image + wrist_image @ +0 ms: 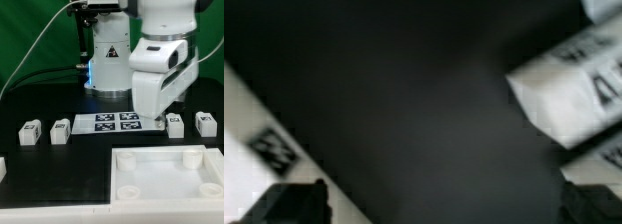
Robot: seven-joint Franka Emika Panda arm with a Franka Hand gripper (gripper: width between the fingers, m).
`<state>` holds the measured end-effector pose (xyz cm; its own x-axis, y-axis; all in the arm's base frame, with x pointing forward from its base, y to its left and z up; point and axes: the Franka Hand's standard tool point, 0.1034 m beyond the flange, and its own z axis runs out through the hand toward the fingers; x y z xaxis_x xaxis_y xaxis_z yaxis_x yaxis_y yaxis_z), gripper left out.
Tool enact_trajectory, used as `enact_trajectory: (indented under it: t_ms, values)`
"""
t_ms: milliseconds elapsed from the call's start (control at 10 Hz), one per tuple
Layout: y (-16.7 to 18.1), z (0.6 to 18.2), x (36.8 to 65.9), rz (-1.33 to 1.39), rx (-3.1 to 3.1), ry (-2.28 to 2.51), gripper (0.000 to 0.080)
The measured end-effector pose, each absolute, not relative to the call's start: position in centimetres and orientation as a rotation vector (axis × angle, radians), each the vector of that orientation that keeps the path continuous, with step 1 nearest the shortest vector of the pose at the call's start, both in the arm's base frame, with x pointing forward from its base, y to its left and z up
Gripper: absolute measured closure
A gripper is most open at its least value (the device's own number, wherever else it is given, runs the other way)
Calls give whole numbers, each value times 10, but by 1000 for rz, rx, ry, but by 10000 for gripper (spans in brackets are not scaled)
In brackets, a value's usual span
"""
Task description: Assemble one leg
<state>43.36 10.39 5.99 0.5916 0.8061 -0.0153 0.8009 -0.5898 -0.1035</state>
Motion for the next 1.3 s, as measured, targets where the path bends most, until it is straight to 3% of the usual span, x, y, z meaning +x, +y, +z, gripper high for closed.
enact_trajectory:
  t_ms: [200, 400, 700, 1000, 1200, 1300]
  values:
    - [141, 57, 414, 75, -2914, -921, 150]
    - [169, 62, 417, 87, -3034, -404, 150]
    - [176, 62, 414, 130, -3037, 188, 150]
    - [182, 53, 406, 201, -3030, 149, 150]
    - [185, 48, 389, 501, -3036, 96, 150]
    - [187, 45, 394, 606, -3009, 96, 150]
